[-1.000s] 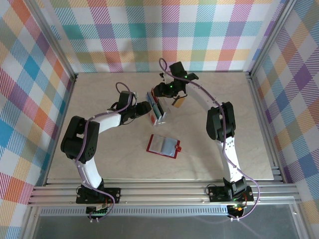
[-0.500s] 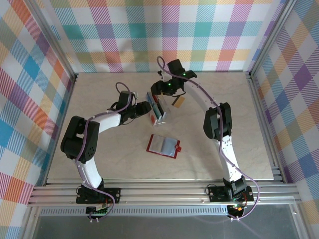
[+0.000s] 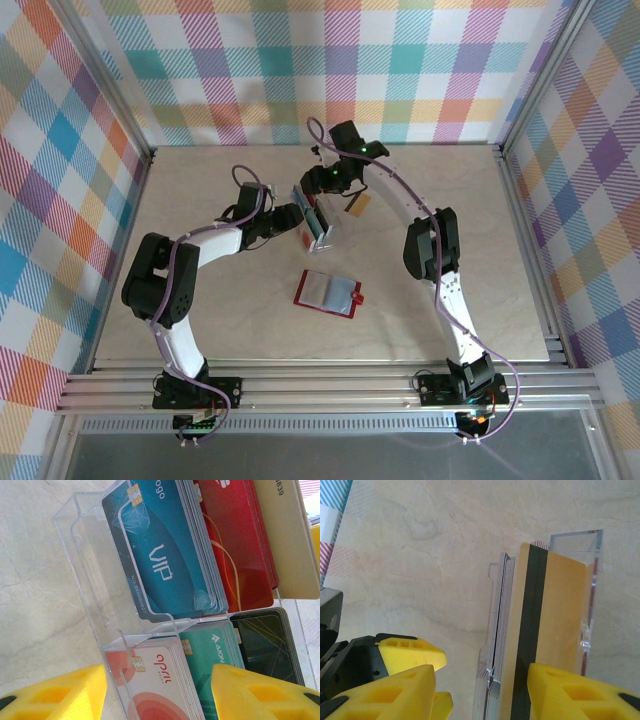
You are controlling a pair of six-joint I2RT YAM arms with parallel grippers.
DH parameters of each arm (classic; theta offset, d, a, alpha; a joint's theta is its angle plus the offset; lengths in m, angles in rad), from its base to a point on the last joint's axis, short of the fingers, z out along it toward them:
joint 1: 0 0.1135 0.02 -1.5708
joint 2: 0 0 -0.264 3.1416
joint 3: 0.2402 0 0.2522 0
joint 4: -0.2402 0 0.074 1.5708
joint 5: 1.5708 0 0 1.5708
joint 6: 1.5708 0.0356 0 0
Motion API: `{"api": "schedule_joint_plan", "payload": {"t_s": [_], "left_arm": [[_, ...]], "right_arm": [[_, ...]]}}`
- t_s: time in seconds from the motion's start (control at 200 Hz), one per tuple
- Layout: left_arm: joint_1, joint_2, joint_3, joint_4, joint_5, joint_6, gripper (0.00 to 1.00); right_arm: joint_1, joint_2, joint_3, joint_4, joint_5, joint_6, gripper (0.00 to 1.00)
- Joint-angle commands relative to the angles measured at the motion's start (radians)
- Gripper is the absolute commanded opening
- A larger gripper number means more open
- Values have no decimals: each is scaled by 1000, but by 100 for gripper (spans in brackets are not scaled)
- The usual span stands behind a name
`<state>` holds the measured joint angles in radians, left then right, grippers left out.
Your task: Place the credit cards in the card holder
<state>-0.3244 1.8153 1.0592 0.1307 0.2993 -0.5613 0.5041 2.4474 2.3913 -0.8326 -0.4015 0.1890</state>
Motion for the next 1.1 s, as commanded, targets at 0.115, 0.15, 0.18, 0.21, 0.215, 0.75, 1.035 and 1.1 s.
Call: {"api": "schedule_joint_plan", "payload": {"t_s": [0.115,0.15,0.18,0.21,0.215,0.75,1.035,1.1], "left_arm": [[16,16,30,-2,25,-15,57],[16,17,30,-1,27,-15,57],[17,20,30,1,27,-14,57],[18,21,31,0,27,-16,57],[18,21,31,0,28,-16,57],[21,33,40,1,37,-19,57],[20,33,48,-3,44,-22,57],[21,35,51,-3,46,-23,57]], "right_arm": [[17,7,19,-37,-34,-17,41],[16,4,18,-37,-35,-16,40],[16,1,16,-37,-35,-16,39],[16,-2,14,-33,-38,-16,38],[17,-2,13,-33,-39,-15,38],[14,-16,5,-28,-9,-6,26],[10,-23,5,-30,11,1,18],[7,-25,5,-31,14,5,15]]}}
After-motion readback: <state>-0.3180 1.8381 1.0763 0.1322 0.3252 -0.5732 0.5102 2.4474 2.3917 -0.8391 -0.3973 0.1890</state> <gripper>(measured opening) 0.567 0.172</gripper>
